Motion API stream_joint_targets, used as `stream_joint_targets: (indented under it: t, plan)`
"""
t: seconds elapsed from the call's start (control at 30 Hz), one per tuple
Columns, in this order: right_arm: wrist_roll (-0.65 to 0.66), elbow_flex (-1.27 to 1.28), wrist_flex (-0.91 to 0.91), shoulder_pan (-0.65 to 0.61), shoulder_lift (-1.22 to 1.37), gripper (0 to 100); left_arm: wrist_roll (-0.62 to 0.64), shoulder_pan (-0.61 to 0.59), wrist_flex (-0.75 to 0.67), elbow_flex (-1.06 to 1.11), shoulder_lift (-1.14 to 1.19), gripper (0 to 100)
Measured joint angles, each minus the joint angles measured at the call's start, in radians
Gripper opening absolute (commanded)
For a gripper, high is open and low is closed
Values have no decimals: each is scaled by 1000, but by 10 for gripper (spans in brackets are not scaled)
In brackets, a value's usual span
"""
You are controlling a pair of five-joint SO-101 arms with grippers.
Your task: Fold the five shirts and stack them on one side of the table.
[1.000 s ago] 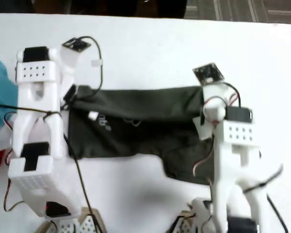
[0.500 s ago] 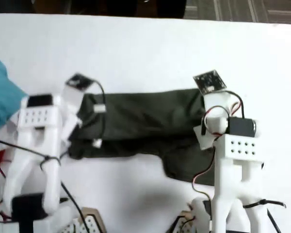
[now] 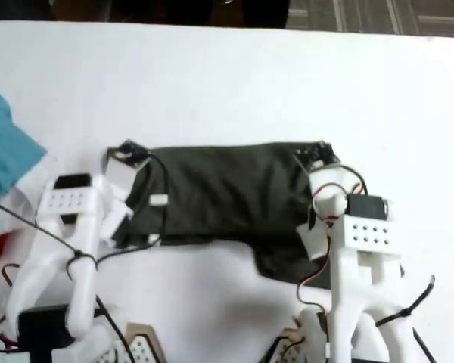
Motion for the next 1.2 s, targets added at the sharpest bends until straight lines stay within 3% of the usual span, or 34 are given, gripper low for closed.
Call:
stream_joint_targets:
  t: [0.3,0.5,0.6,0.8,0.9,0.93,0.97,1.03,1.2]
  plan:
    - [66,41,-3,-2,0,29,0,0,-9,9,-2,186]
    - [103,17,55,-2,-11,207,-2,-29,-9,8,-12,199]
    - [114,-58,110,-2,-12,244,-2,-63,32,-54,-12,199]
    - [120,-328,213,-2,-12,234,-2,-103,242,-302,-12,195]
    - [120,-454,178,-2,-12,95,0,-101,336,-443,-12,117]
    - [120,-471,147,-2,-11,16,0,-101,344,-486,-12,46]
    - [121,-482,112,-2,5,12,0,-101,345,-525,-12,7]
    - [121,-493,32,-3,63,59,6,-98,333,-585,-6,46]
    - [61,-517,-132,-34,293,26,43,-32,253,-678,157,25]
